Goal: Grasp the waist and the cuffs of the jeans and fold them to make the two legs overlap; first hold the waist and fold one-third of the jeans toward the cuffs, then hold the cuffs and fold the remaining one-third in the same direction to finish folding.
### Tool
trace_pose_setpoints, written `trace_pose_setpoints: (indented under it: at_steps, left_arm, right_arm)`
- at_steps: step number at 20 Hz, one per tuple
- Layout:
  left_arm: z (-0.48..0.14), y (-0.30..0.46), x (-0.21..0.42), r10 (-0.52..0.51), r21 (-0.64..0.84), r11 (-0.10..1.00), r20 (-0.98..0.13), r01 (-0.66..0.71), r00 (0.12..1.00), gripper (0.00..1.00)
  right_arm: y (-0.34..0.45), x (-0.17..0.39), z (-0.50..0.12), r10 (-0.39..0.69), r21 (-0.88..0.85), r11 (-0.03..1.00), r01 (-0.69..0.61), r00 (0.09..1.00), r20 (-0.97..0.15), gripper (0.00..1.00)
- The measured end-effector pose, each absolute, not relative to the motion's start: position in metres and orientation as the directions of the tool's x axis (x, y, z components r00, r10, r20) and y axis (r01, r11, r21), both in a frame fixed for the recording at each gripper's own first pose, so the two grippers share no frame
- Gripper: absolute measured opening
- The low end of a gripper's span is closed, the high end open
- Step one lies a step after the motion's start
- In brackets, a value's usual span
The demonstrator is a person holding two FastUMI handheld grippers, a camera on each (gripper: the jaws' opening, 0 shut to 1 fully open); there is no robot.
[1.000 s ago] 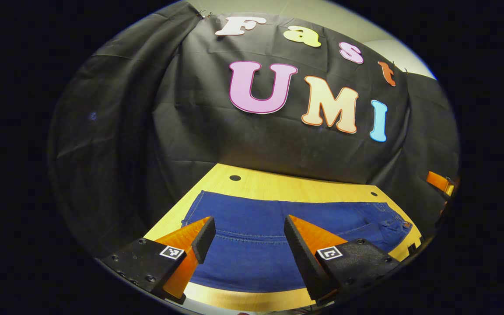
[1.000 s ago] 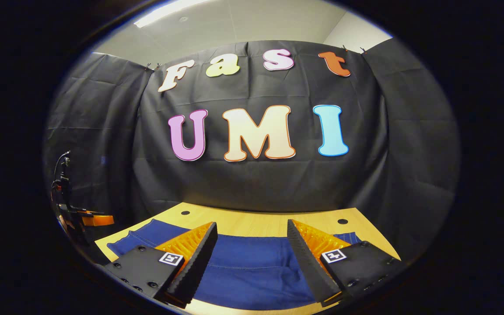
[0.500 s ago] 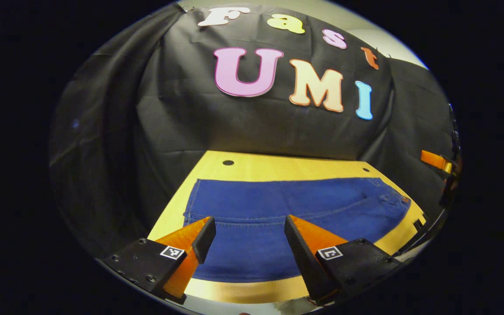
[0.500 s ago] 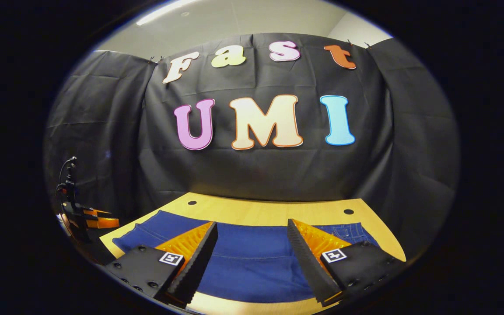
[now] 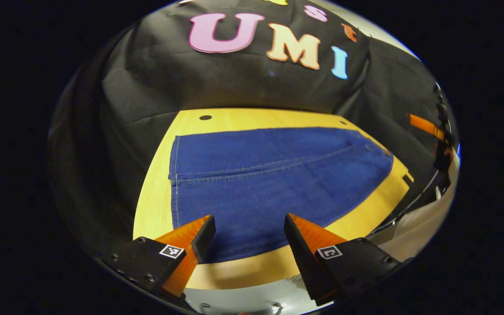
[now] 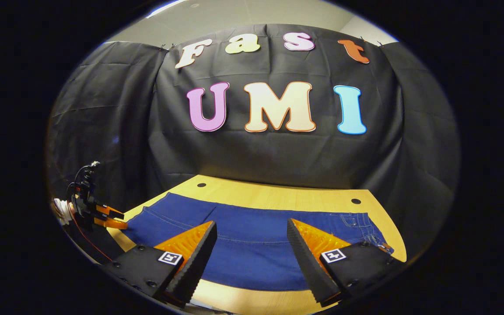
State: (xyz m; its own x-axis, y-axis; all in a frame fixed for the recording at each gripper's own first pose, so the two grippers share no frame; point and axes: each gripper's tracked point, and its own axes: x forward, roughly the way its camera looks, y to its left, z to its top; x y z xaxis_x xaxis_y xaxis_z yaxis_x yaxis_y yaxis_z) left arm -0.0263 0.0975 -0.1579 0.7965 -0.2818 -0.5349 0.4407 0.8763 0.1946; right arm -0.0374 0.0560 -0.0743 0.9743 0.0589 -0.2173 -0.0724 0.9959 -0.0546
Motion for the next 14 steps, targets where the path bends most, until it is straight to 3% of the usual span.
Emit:
trace_pose_setpoints:
  at_steps: [7, 14]
  left_arm:
    - [-0.197, 0.129, -0.039, -0.222, 0.326, 0.696, -0.749, 0.639, 0.624, 0.93]
    - [-0.214, 0.149, -0.040, -0.145, 0.353, 0.595, -0.837, 0.722, 0.528, 0.92]
  right_arm:
    - [0.057, -0.036, -0.084, 0.060, -0.026, 0.997, -0.069, 0.968, -0.243, 0.99]
    - [0.048, -0.035, -0.086, 0.036, -0.028, 0.999, -0.044, 0.968, -0.248, 0.99]
